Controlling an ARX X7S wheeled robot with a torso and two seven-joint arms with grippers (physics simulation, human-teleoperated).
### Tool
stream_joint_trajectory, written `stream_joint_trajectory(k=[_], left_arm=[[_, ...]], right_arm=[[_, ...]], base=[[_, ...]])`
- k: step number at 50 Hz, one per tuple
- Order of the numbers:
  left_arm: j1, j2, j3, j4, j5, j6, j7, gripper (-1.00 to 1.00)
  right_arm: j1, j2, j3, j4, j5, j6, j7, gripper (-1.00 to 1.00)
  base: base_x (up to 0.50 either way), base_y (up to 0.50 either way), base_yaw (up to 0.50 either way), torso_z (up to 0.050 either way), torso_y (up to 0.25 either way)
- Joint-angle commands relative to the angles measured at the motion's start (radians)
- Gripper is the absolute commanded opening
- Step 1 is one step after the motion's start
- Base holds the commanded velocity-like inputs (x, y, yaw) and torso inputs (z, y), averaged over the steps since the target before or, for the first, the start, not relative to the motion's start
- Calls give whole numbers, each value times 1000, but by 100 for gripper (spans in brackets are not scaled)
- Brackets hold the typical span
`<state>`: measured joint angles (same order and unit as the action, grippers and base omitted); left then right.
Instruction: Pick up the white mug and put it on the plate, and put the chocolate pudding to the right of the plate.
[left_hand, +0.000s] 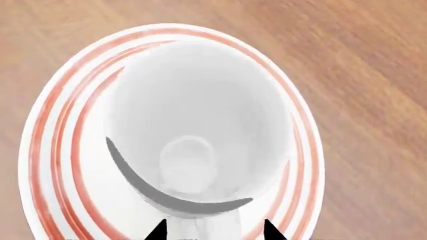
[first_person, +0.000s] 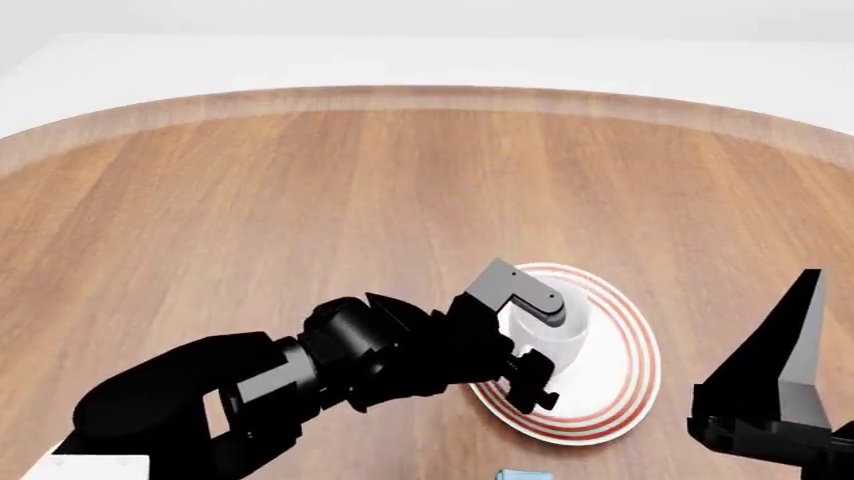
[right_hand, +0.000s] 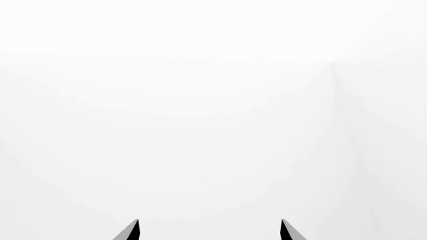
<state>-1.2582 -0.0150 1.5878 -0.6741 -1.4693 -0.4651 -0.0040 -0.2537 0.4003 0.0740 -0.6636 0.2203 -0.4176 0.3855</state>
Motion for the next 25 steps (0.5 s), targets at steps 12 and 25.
stream_joint_trajectory(k=[12,25], left_arm=[[19,15,-22,-22,4,-3,24,100],[2,11,-35,19,-31,15,-28,100]], right_arm=[[5,-14,7,9,-22,-3,-17,100],[6,-15,-8,5,-38,3,-16,100]], base=[[0,0,0,0,0],[0,0,0,0,0]])
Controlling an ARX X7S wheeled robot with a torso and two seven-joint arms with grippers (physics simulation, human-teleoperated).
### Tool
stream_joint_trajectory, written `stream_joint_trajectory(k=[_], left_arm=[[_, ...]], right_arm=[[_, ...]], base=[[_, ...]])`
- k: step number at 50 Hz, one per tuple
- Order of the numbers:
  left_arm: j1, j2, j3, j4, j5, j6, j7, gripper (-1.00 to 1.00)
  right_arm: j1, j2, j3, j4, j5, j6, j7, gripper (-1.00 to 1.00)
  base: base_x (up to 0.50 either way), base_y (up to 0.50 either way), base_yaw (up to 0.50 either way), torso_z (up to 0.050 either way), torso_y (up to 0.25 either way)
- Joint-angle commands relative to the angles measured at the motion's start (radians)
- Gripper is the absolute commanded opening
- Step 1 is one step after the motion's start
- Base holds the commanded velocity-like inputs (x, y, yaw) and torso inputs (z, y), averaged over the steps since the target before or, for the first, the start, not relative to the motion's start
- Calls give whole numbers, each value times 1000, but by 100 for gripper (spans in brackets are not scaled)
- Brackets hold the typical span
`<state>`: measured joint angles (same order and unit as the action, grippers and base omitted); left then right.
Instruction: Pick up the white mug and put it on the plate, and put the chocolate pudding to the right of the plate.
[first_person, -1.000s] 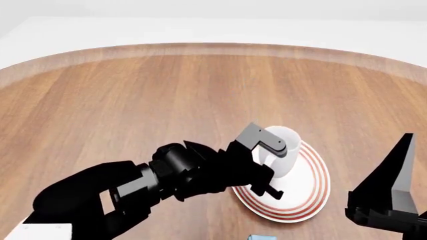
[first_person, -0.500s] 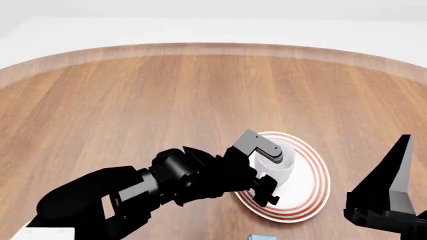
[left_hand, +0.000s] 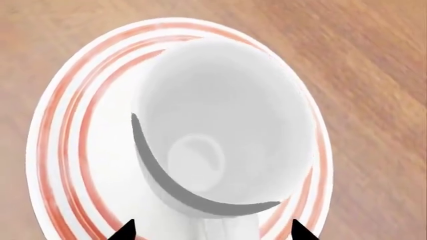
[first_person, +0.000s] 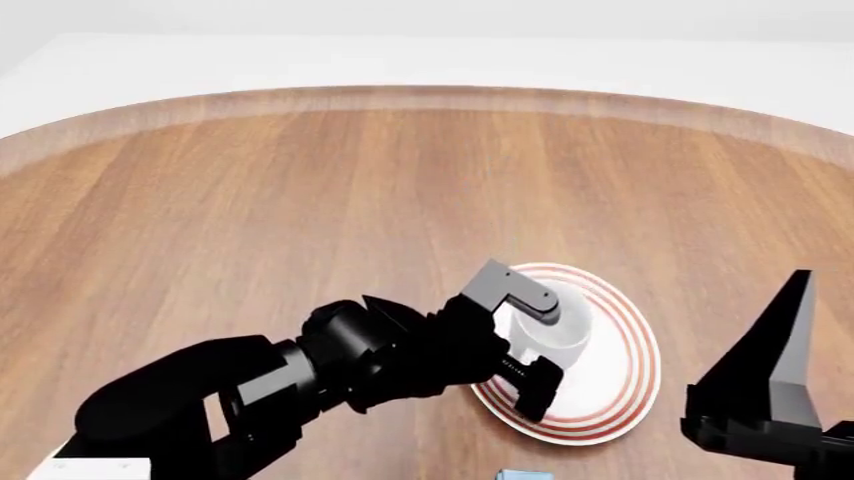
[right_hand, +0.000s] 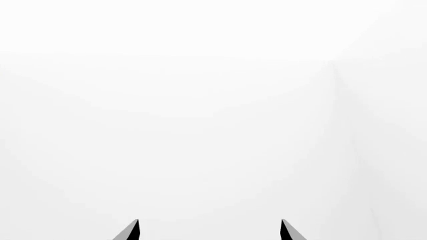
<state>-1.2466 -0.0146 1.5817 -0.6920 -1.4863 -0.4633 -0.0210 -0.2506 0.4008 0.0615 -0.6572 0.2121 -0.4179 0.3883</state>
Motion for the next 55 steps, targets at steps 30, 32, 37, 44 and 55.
stream_joint_trajectory(k=[30,32,37,44,55], left_arm=[[-64,-183,-94,527,-61,11,-279,100],[-70,-203,-99,579,-61,11,-311,100],[-89,-243,-115,669,-67,11,-353,100],[-103,-294,-123,812,-50,15,-428,100],[-138,-396,-151,980,-23,25,-512,100]], right_arm=[[8,-15,-21,10,-46,5,-21,100],[8,-14,-22,9,-46,5,-20,100],[8,-16,-27,16,-49,0,-22,100],[8,-15,-30,11,-52,4,-20,100],[11,-14,-35,19,-52,1,-19,100]], base=[[0,0,0,0,0],[0,0,0,0,0],[0,0,0,0,0],[0,0,0,0,0],[0,0,0,0,0]])
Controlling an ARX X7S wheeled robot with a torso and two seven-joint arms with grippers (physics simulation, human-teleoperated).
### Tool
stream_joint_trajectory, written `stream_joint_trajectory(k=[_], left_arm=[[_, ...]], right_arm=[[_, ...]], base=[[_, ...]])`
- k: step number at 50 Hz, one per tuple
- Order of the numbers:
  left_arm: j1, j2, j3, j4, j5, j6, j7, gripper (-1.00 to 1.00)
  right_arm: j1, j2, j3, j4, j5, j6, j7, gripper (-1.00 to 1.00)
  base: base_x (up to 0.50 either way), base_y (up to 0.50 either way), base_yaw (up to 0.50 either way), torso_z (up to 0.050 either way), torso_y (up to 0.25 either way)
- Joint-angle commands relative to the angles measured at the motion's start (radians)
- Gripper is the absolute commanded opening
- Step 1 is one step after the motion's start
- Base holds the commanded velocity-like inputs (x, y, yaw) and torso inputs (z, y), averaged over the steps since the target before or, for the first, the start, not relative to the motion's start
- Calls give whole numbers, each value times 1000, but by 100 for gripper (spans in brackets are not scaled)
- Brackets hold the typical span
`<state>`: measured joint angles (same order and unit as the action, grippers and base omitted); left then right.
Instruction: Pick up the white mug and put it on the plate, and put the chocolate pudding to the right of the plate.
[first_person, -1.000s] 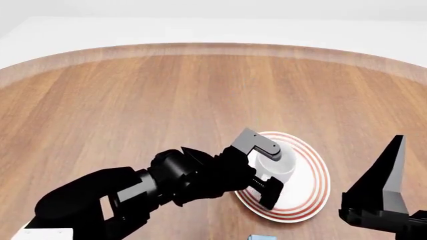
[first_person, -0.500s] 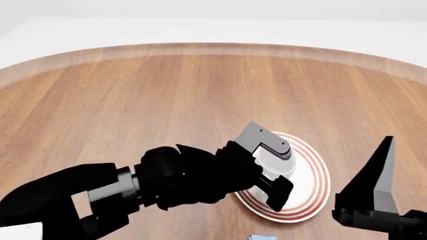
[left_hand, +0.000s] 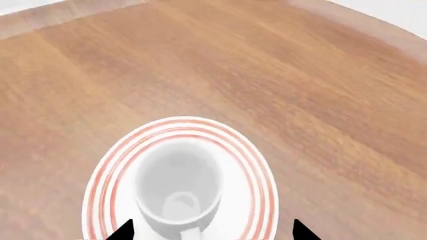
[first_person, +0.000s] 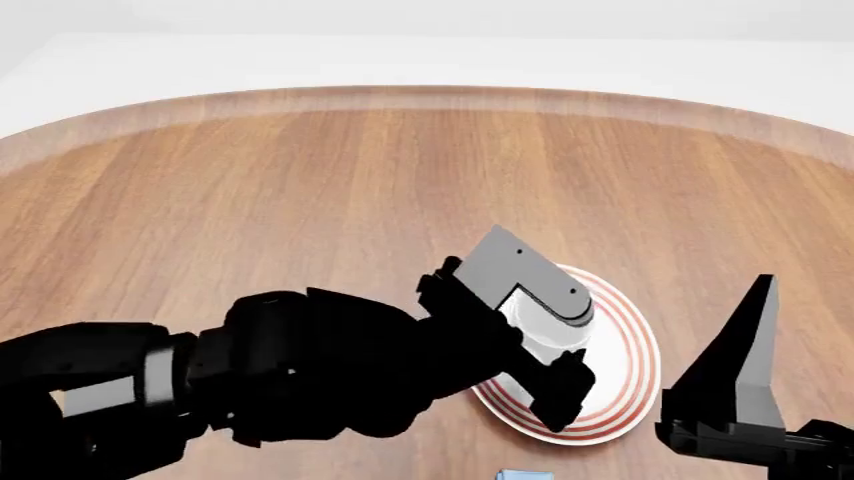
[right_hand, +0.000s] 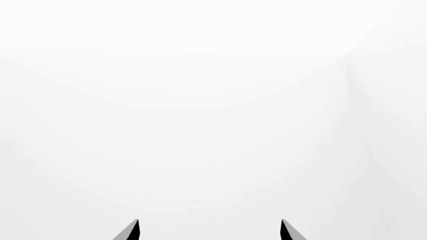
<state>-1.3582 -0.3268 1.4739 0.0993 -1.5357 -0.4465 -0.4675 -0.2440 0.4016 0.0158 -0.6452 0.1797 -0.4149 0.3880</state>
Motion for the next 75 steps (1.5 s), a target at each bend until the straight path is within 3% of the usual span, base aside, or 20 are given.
stream_joint_trajectory(k=[1,10,17,26,41,51,55,67,75], left_arm=[[-24,-93,-45,200,33,13,-66,100],[-36,-188,-85,295,34,40,-78,100],[-28,-311,-118,389,53,74,-85,100],[-1,-425,-153,386,70,129,-46,100],[136,-656,-213,456,192,333,-49,100],[235,-809,-235,521,305,469,-120,100],[288,-834,-256,498,327,574,-177,100],[317,-872,-252,541,428,582,-267,100],[328,-881,-253,562,440,595,-275,100]], right_arm=[[4,-15,10,6,-21,-1,-18,100],[5,-15,0,9,-28,-3,-19,100],[6,-13,1,6,-28,1,-16,100],[7,-13,-6,11,-33,-1,-16,100],[8,-8,-4,2,-34,10,-10,100],[8,-7,-7,3,-37,9,-8,100],[8,-7,-10,2,-40,10,-7,100],[12,-7,-21,-5,-44,24,-5,100],[37,-31,-75,-89,-92,238,29,100]], base=[[0,0,0,0,0],[0,0,0,0,0],[0,0,0,0,0],[0,0,0,0,0],[0,0,0,0,0],[0,0,0,0,0],[0,0,0,0,0],[0,0,0,0,0],[0,0,0,0,0]])
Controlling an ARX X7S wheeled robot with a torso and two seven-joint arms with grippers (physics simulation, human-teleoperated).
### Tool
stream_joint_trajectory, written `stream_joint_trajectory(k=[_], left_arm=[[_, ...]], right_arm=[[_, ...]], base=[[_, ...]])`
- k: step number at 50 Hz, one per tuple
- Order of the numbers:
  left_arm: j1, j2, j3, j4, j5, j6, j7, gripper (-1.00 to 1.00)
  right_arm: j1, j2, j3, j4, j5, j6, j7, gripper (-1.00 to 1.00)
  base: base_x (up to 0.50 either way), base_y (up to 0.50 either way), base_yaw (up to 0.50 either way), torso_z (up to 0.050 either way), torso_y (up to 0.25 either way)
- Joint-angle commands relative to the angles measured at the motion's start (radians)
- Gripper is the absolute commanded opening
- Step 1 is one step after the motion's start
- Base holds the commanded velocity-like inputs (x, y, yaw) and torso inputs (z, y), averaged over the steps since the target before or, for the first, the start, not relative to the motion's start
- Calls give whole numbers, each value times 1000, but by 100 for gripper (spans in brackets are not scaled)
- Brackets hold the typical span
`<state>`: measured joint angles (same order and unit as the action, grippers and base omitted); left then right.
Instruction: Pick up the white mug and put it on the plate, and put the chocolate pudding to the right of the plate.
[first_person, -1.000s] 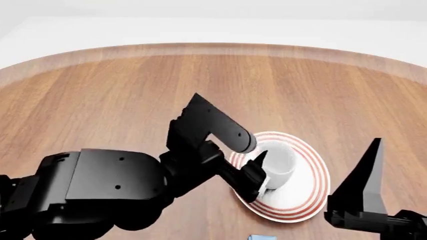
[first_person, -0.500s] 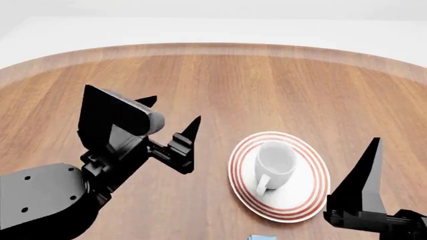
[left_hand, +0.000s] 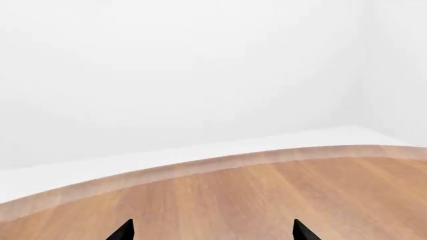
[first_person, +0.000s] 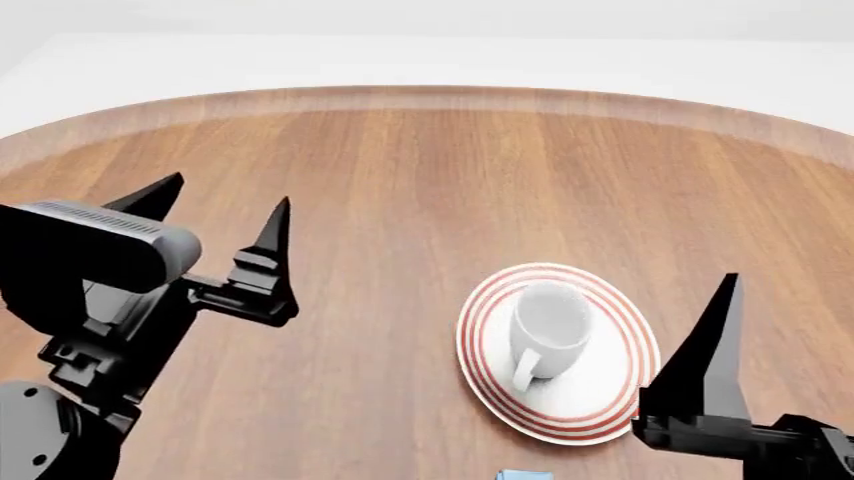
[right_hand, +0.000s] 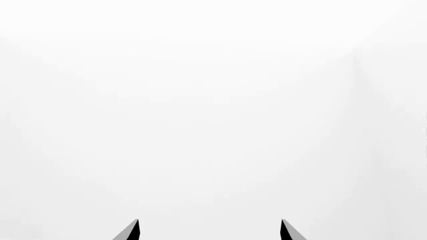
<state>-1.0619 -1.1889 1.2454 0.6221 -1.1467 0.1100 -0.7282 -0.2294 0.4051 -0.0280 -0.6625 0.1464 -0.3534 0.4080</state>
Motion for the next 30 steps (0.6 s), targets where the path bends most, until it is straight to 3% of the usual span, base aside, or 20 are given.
stream_joint_trajectory(k=[1,4,12,30], left_arm=[[33,-20,-24,42,53,39,-15,100],[36,-24,-26,45,53,48,-12,100],[41,-35,-28,54,61,50,-19,100],[58,-39,-26,54,80,65,-5,100]], right_arm=[[28,-40,-40,-82,-74,215,16,100],[50,-51,-67,-98,6,305,14,100],[59,-72,-163,-127,-14,472,31,100],[4,-75,-342,-196,-147,602,38,100]], base=[[0,0,0,0,0],[0,0,0,0,0],[0,0,0,0,0],[0,0,0,0,0]])
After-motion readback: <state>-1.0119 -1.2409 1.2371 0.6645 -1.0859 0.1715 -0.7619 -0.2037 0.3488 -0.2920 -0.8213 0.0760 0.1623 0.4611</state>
